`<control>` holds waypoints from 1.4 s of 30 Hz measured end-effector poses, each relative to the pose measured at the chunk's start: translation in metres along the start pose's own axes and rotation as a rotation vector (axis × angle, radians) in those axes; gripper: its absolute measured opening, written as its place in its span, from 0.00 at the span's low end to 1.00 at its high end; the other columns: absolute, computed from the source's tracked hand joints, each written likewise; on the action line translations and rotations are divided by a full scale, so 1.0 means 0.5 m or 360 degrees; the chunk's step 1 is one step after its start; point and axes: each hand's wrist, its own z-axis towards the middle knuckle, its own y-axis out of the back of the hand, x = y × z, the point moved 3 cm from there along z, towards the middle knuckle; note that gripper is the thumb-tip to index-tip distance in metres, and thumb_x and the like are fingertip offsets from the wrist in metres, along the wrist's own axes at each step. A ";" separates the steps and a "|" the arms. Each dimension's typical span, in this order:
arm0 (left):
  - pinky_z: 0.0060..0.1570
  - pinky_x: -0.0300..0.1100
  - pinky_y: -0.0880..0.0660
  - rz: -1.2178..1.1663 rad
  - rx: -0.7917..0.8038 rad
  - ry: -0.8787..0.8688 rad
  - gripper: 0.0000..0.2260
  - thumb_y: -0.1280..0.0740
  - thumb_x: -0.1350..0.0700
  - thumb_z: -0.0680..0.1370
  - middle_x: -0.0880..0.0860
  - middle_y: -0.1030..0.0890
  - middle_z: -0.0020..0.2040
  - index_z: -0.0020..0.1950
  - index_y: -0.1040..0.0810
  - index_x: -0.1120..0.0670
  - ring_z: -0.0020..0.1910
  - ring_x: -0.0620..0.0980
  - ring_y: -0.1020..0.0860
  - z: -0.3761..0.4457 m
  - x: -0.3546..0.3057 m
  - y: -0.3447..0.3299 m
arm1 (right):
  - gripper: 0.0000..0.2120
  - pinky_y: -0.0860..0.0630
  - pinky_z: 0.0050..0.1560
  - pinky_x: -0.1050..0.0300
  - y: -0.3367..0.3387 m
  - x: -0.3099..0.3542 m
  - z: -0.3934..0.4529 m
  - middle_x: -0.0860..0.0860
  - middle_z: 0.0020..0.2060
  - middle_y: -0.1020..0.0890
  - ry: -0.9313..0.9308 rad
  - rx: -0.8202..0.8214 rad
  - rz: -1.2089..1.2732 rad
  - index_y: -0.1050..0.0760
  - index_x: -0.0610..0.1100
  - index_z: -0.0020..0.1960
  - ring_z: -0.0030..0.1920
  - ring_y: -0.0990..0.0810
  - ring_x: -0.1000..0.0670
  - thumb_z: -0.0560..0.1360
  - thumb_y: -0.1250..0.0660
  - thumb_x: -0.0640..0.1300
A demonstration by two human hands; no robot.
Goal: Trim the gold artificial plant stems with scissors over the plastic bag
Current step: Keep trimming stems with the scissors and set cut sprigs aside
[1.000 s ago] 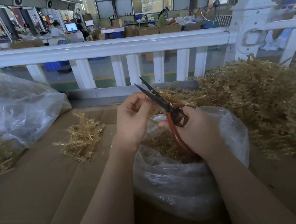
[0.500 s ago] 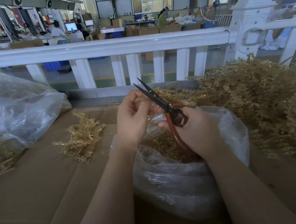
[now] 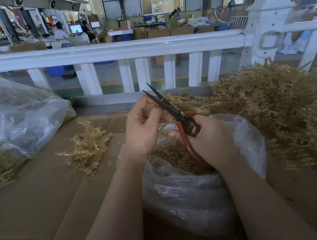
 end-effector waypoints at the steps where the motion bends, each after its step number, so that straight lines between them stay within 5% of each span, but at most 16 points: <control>1: 0.39 0.34 0.24 0.0014 0.0017 -0.0004 0.06 0.39 0.66 0.81 0.51 0.17 0.38 0.52 0.22 0.62 0.35 0.46 0.20 0.000 0.000 -0.002 | 0.32 0.22 0.37 0.58 0.001 0.002 0.000 0.55 0.31 0.20 -0.0006 -0.0004 0.0016 0.23 0.48 0.40 0.34 0.22 0.57 0.64 0.37 0.78; 13: 0.42 0.40 0.23 0.0036 0.0039 -0.0002 0.08 0.40 0.65 0.81 0.62 0.18 0.44 0.55 0.22 0.58 0.38 0.50 0.20 0.002 0.005 -0.001 | 0.32 0.22 0.39 0.58 0.001 0.004 0.000 0.56 0.34 0.19 -0.0026 -0.0002 0.0093 0.21 0.49 0.42 0.36 0.21 0.57 0.63 0.37 0.78; 20: 0.38 0.33 0.24 -0.0017 -0.0001 -0.0001 0.05 0.39 0.66 0.81 0.50 0.18 0.36 0.52 0.23 0.62 0.34 0.44 0.21 0.001 0.005 0.005 | 0.31 0.25 0.36 0.63 0.003 0.007 -0.001 0.55 0.31 0.20 -0.0055 0.0011 0.0093 0.23 0.49 0.39 0.34 0.22 0.57 0.62 0.37 0.78; 24: 0.38 0.35 0.25 -0.0047 -0.0040 0.0057 0.07 0.37 0.62 0.82 0.49 0.20 0.32 0.46 0.23 0.55 0.34 0.45 0.22 0.000 0.008 0.007 | 0.32 0.21 0.40 0.60 0.004 0.005 0.001 0.56 0.35 0.17 -0.0223 0.0048 0.0338 0.20 0.50 0.42 0.37 0.19 0.58 0.61 0.34 0.79; 30: 0.40 0.37 0.25 -0.0029 0.0091 0.0122 0.07 0.35 0.62 0.81 0.50 0.19 0.33 0.45 0.22 0.55 0.34 0.46 0.22 -0.001 0.012 -0.004 | 0.16 0.17 0.44 0.43 0.007 0.007 0.007 0.48 0.36 0.15 -0.0380 0.0125 0.0816 0.18 0.45 0.42 0.38 0.15 0.47 0.69 0.24 0.58; 36: 0.48 0.41 0.23 -0.0046 0.0174 0.0210 0.02 0.31 0.60 0.79 0.50 0.17 0.37 0.49 0.20 0.55 0.39 0.47 0.19 0.000 0.016 -0.011 | 0.03 0.19 0.42 0.59 -0.002 0.006 0.013 0.50 0.37 0.14 -0.0441 0.0243 0.0988 0.17 0.48 0.43 0.38 0.15 0.51 0.74 0.24 0.44; 40: 0.47 0.31 0.24 -0.0050 0.0047 0.0398 0.17 0.27 0.51 0.75 0.44 0.17 0.48 0.63 0.23 0.51 0.49 0.39 0.18 0.001 0.024 0.008 | 0.04 0.19 0.49 0.55 0.007 0.001 0.014 0.47 0.36 0.14 -0.0459 0.0196 0.1162 0.17 0.45 0.42 0.39 0.16 0.49 0.75 0.26 0.42; 42: 0.49 0.31 0.25 -0.0106 0.0040 0.0558 0.29 0.25 0.43 0.70 0.45 0.18 0.56 0.68 0.26 0.52 0.53 0.41 0.18 0.001 0.032 0.017 | 0.05 0.22 0.39 0.66 0.013 0.006 0.013 0.45 0.36 0.15 -0.0439 0.0171 0.1340 0.18 0.42 0.42 0.31 0.19 0.57 0.76 0.27 0.38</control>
